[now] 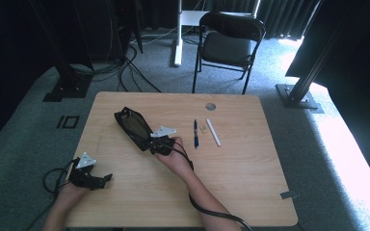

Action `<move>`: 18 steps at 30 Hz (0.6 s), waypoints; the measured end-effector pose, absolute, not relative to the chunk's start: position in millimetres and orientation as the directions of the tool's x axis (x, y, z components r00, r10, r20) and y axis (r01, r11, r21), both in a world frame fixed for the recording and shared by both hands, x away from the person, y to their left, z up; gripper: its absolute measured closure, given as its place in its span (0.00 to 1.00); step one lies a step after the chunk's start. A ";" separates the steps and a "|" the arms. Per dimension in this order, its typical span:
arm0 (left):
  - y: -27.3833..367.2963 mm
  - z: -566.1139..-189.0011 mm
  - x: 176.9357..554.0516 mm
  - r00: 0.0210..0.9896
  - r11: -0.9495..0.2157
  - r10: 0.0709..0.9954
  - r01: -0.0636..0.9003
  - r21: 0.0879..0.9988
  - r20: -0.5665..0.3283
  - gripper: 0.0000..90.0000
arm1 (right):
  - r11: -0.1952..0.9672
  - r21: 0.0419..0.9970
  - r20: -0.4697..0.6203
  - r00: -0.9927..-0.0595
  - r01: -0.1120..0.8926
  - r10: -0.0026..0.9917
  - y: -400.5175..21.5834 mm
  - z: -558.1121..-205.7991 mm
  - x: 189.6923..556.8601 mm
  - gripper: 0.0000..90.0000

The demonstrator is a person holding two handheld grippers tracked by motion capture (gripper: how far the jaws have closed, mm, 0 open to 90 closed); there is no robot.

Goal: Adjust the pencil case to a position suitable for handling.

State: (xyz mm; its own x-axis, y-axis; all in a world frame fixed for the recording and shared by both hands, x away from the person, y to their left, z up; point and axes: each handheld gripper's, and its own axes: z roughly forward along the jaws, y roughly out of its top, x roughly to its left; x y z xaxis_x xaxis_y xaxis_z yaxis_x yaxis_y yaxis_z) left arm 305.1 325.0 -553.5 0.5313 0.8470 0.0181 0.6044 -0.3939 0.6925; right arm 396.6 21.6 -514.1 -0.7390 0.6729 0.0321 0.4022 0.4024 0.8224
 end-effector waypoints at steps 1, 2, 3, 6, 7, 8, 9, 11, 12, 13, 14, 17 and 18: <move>325.0 -553.5 305.1 0.531 -0.394 0.847 0.604 0.692 0.018 0.02 | 0.401 0.818 0.041 -0.738 0.412 0.674 19.0 -514.5 394.8 0.81; 325.1 -553.5 305.1 0.531 -0.394 0.847 0.604 0.692 0.018 0.02 | 0.398 0.819 0.039 -0.734 0.412 0.679 16.2 -515.3 393.4 0.81; 325.1 -553.5 305.1 0.531 -0.394 0.847 0.604 0.692 0.018 0.02 | 0.401 0.819 0.036 -0.734 0.411 0.678 13.5 -515.9 391.5 0.81; 325.1 -553.5 305.1 0.531 -0.394 0.847 0.604 0.692 0.018 0.02 | 0.401 0.820 0.038 -0.737 0.409 0.675 5.9 -516.2 385.3 0.81; 325.0 -553.5 305.1 0.531 -0.394 0.847 0.604 0.692 0.018 0.02 | 0.409 0.819 0.030 -0.741 0.403 0.671 3.4 -516.0 382.7 0.81; 325.0 -553.5 305.0 0.531 -0.394 0.847 0.605 0.692 0.018 0.02 | 0.402 0.821 0.037 -0.740 0.405 0.671 0.6 -515.6 380.3 0.81; 325.0 -553.5 305.1 0.531 -0.394 0.847 0.604 0.692 0.018 0.02 | 0.402 0.820 0.044 -0.745 0.408 0.666 -1.5 -515.0 377.4 0.81; 325.0 -553.5 305.1 0.531 -0.394 0.847 0.604 0.692 0.018 0.02 | 0.410 0.821 0.034 -0.750 0.397 0.660 -6.1 -513.9 372.2 0.81; 325.0 -553.5 305.1 0.531 -0.394 0.847 0.604 0.692 0.018 0.02 | 0.410 0.820 0.036 -0.751 0.399 0.659 -8.6 -513.5 370.1 0.81; 325.0 -553.5 305.1 0.531 -0.394 0.847 0.604 0.693 0.018 0.02 | 0.408 0.821 0.038 -0.750 0.401 0.661 -11.6 -513.3 368.6 0.81; 325.1 -553.5 305.1 0.531 -0.393 0.847 0.605 0.693 0.018 0.02 | 0.409 0.820 0.035 -0.748 0.401 0.663 -14.5 -513.3 367.1 0.81; 325.2 -553.4 305.1 0.527 -0.391 0.850 0.607 0.692 0.018 0.02 | 0.418 0.813 0.036 -0.752 0.405 0.659 -24.2 -514.1 363.0 0.81; 325.3 -553.4 305.2 0.526 -0.390 0.850 0.607 0.692 0.018 0.02 | 0.423 0.811 0.031 -0.751 0.405 0.660 -27.0 -514.4 361.4 0.81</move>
State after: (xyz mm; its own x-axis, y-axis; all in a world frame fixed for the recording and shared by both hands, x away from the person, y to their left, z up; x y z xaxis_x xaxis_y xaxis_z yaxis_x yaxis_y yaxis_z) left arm 305.2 325.3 -553.4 0.5263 0.8501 0.0179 0.6071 -0.3905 0.6921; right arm 361.4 -27.0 -514.4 -0.7505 0.6601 0.0306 0.4051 0.4230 0.8106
